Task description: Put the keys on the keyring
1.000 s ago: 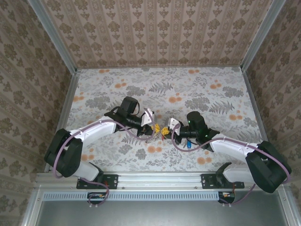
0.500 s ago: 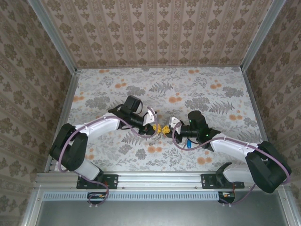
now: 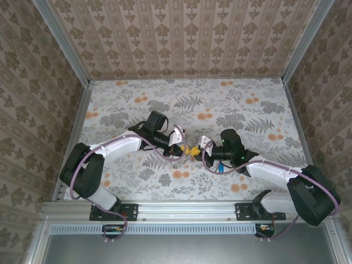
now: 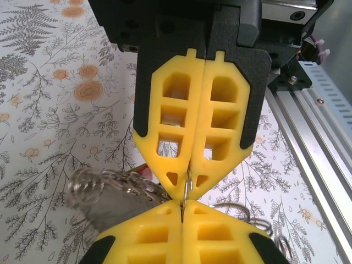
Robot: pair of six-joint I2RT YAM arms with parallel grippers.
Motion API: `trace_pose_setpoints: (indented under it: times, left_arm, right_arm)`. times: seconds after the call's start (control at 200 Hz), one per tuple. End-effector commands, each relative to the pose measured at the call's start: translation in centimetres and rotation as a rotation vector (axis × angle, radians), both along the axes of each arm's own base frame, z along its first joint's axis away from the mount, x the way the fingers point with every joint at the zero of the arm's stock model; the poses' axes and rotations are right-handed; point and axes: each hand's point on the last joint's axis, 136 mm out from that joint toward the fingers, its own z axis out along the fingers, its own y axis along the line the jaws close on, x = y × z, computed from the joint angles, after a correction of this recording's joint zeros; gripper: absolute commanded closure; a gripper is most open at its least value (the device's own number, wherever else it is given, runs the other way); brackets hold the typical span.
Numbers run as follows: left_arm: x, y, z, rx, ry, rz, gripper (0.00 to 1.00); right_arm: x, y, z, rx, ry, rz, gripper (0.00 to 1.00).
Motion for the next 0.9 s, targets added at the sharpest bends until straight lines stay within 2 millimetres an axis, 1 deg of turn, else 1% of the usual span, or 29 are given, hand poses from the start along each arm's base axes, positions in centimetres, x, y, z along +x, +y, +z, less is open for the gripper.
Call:
trace_pose_setpoints:
  times: [0.0, 0.085, 0.15, 0.225, 0.3, 0.46, 0.525, 0.565, 0.615, 0.73, 0.77, 0.855, 0.895]
  left_arm:
    - [-0.9, -0.7, 1.0, -0.039, -0.032, -0.023, 1.00]
    - [-0.3, -0.6, 1.1, -0.051, -0.077, 0.029, 1.00]
    - [0.1, -0.4, 1.2, -0.058, -0.109, 0.063, 1.00]
    - [0.3, -0.2, 1.4, -0.062, -0.133, 0.084, 1.00]
    - [0.2, -0.3, 1.6, -0.066, -0.135, 0.084, 1.00]
    - [0.0, -0.3, 1.7, -0.065, -0.126, 0.077, 1.00]
    - [-0.1, -0.3, 1.7, -0.065, -0.123, 0.075, 1.00]
    - [-0.2, -0.4, 1.7, -0.063, -0.118, 0.073, 1.00]
    - [-0.2, -0.4, 1.7, -0.062, -0.115, 0.070, 1.00]
    - [-0.4, -0.5, 1.5, -0.065, -0.095, 0.060, 1.00]
    - [-0.5, -0.5, 1.5, -0.066, -0.084, 0.055, 0.96]
    - [-0.9, -0.7, 1.1, -0.069, -0.046, 0.036, 0.93]
    - [-1.0, -0.8, 0.9, -0.069, -0.027, 0.028, 0.92]
  right_arm:
    - [0.4, -0.1, 1.5, 0.031, -0.043, -0.022, 0.96]
    - [0.7, -0.9, 1.0, -0.013, -0.060, -0.060, 0.91]
    - [0.8, -1.5, 0.5, -0.053, -0.083, -0.079, 0.89]
    - [0.9, -1.7, 0.9, -0.063, -0.114, -0.090, 0.88]
    - [1.0, -1.8, 1.1, -0.071, -0.128, -0.088, 0.89]
    - [1.1, -1.6, 1.0, -0.091, -0.128, -0.072, 0.90]
    - [1.1, -1.6, 0.9, -0.095, -0.129, -0.069, 0.94]
    - [1.1, -1.6, 0.9, -0.096, -0.131, -0.069, 0.96]
    - [1.2, -1.6, 0.8, -0.096, -0.133, -0.072, 1.00]
    - [1.2, -1.4, 0.8, -0.084, -0.136, -0.069, 1.00]
    - [1.2, -1.3, 0.9, -0.067, -0.138, -0.067, 1.00]
    - [1.2, -0.8, 0.9, -0.026, -0.121, -0.053, 1.00]
    - [1.2, -0.5, 1.0, -0.007, -0.109, -0.048, 1.00]
